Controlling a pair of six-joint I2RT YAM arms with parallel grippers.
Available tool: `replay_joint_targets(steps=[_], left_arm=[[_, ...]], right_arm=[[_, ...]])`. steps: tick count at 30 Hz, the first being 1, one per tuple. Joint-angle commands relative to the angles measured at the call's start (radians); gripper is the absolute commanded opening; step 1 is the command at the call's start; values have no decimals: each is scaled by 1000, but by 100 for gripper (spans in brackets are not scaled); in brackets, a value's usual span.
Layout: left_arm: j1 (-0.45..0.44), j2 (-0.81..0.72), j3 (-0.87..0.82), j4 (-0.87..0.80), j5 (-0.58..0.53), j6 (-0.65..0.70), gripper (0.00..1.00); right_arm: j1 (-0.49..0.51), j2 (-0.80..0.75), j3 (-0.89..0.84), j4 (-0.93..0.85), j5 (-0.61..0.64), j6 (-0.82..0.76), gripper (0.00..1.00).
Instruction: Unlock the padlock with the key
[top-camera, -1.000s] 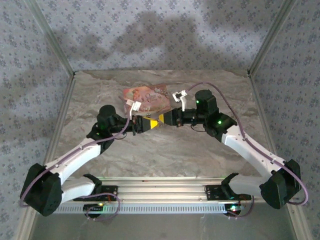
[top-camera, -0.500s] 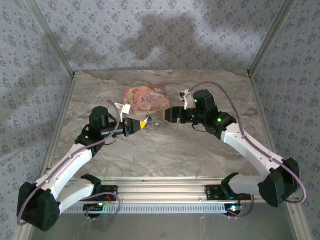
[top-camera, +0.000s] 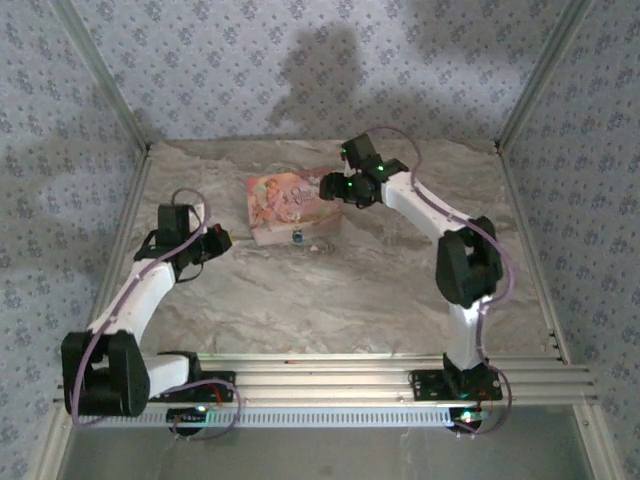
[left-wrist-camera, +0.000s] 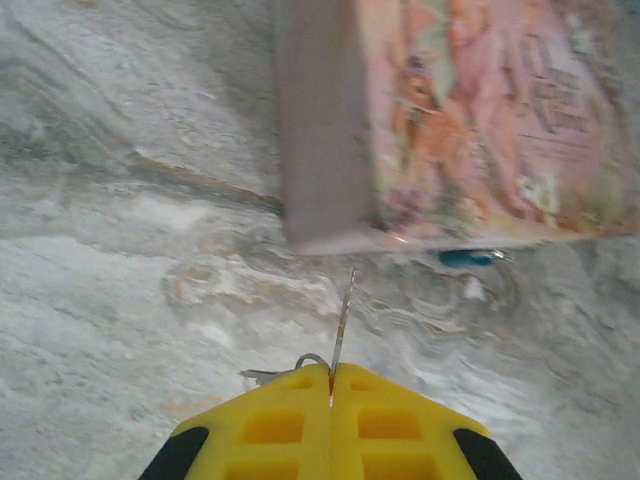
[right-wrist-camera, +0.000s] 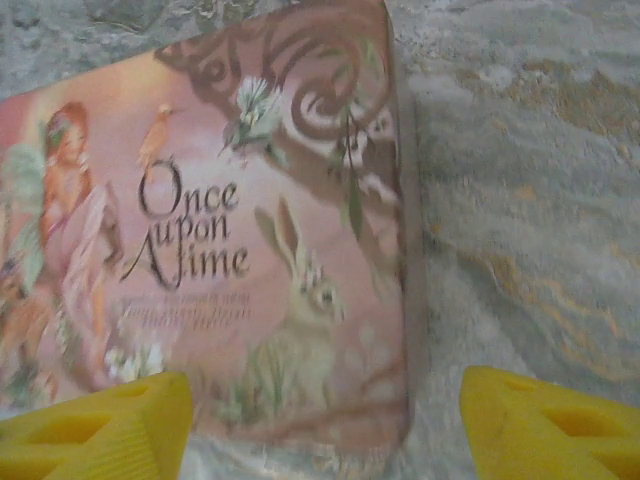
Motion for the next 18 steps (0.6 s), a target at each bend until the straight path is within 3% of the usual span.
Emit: replay_joint_targets(steps=[1, 5, 9, 18], left_arm=[[3, 75, 52, 36, -37, 21, 0], [0, 166, 91, 78, -73, 35, 0], [-17, 271, 158, 103, -85, 51, 0], [-186, 425, 270, 122, -104, 95, 0]], right_arm=[[2, 102, 105, -144, 66, -30, 72], [8, 148, 93, -66, 24, -26, 68], [15, 175, 78, -44, -32, -37, 58], [22, 98, -103, 13, -79, -74, 46]])
